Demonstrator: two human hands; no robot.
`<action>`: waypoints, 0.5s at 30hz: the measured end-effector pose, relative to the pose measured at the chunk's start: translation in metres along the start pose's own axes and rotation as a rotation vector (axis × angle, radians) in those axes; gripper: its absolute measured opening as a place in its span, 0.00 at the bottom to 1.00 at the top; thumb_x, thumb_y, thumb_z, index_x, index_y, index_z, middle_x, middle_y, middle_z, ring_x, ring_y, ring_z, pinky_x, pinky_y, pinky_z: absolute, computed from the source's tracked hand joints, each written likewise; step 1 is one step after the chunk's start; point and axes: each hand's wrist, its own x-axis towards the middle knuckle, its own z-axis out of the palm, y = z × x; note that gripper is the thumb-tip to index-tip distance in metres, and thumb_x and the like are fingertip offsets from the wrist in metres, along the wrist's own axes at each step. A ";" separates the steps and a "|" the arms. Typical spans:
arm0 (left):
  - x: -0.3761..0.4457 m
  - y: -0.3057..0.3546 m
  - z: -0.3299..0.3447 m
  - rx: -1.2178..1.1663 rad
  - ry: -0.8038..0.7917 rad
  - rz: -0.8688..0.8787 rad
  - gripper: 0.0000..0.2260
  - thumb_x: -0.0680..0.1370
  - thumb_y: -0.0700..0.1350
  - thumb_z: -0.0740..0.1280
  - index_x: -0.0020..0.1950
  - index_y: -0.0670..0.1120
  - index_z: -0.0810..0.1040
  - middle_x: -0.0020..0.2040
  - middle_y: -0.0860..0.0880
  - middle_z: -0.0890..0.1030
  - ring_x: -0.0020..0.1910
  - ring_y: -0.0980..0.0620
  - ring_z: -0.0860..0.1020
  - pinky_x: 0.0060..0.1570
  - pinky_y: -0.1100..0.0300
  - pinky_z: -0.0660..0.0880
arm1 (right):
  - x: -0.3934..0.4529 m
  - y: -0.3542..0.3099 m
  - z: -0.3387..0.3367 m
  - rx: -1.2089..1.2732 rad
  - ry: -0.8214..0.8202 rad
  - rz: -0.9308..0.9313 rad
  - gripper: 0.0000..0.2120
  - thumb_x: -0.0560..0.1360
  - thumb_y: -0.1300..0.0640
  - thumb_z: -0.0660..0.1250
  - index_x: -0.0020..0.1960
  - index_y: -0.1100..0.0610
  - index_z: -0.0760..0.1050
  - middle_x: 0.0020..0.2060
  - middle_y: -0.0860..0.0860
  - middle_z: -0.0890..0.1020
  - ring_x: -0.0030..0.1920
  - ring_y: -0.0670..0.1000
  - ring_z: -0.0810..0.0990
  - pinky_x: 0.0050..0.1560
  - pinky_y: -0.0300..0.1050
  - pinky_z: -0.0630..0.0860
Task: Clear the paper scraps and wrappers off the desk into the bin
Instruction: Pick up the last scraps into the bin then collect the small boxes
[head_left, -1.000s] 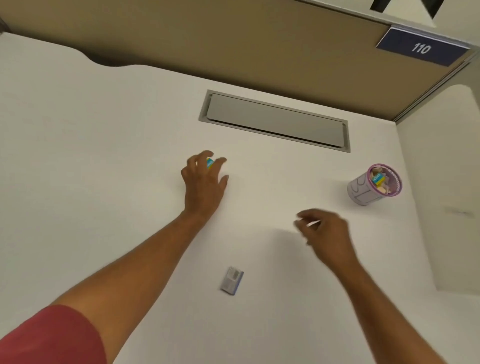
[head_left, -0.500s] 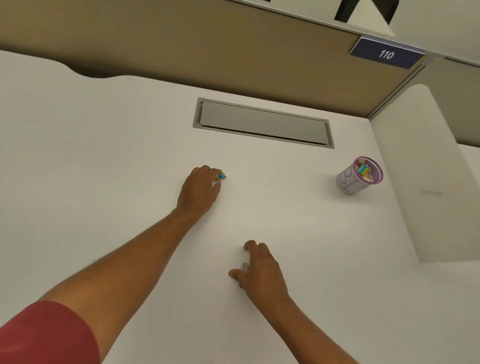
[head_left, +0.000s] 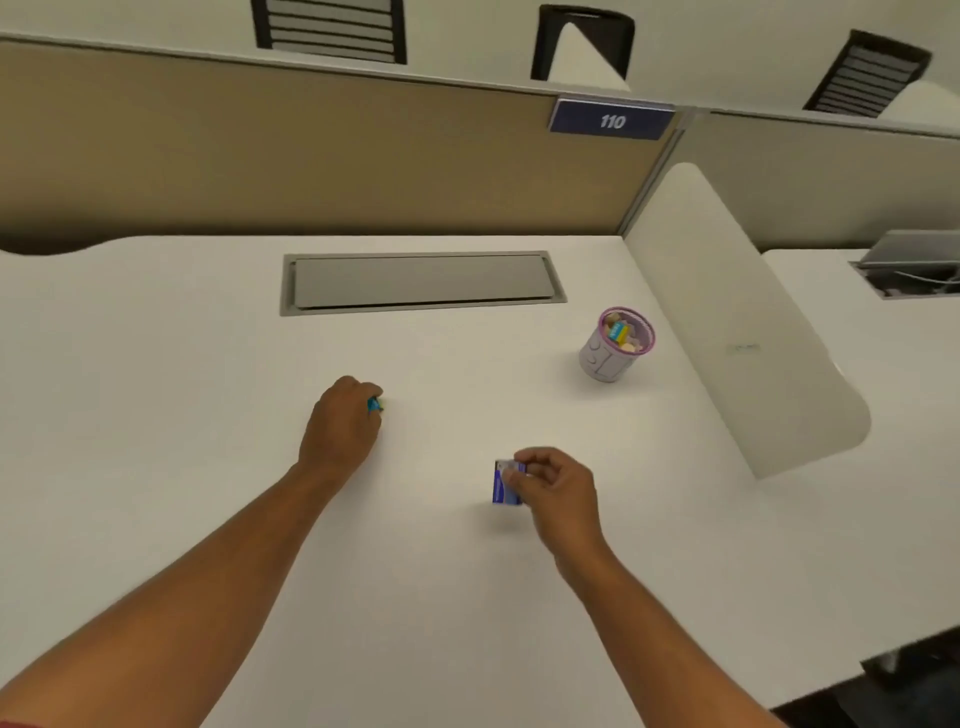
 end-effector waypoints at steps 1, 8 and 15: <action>0.001 0.010 0.002 -0.048 -0.026 -0.002 0.13 0.77 0.35 0.70 0.61 0.41 0.85 0.55 0.43 0.83 0.55 0.42 0.81 0.57 0.57 0.73 | 0.010 -0.005 -0.010 0.067 0.019 -0.006 0.08 0.71 0.65 0.77 0.46 0.53 0.82 0.38 0.50 0.87 0.41 0.49 0.84 0.48 0.52 0.81; 0.018 0.126 0.018 -0.697 -0.199 -0.224 0.07 0.74 0.43 0.78 0.50 0.50 0.89 0.49 0.53 0.89 0.50 0.55 0.87 0.49 0.66 0.78 | 0.081 -0.050 -0.076 0.186 0.204 -0.204 0.07 0.72 0.61 0.77 0.47 0.51 0.84 0.42 0.52 0.88 0.44 0.53 0.88 0.47 0.51 0.85; 0.036 0.217 0.043 -0.773 -0.193 -0.168 0.07 0.73 0.41 0.80 0.50 0.48 0.88 0.49 0.48 0.88 0.46 0.49 0.88 0.46 0.64 0.79 | 0.164 -0.083 -0.129 -0.242 0.362 -0.468 0.07 0.74 0.59 0.74 0.51 0.51 0.84 0.48 0.46 0.85 0.45 0.42 0.84 0.50 0.44 0.83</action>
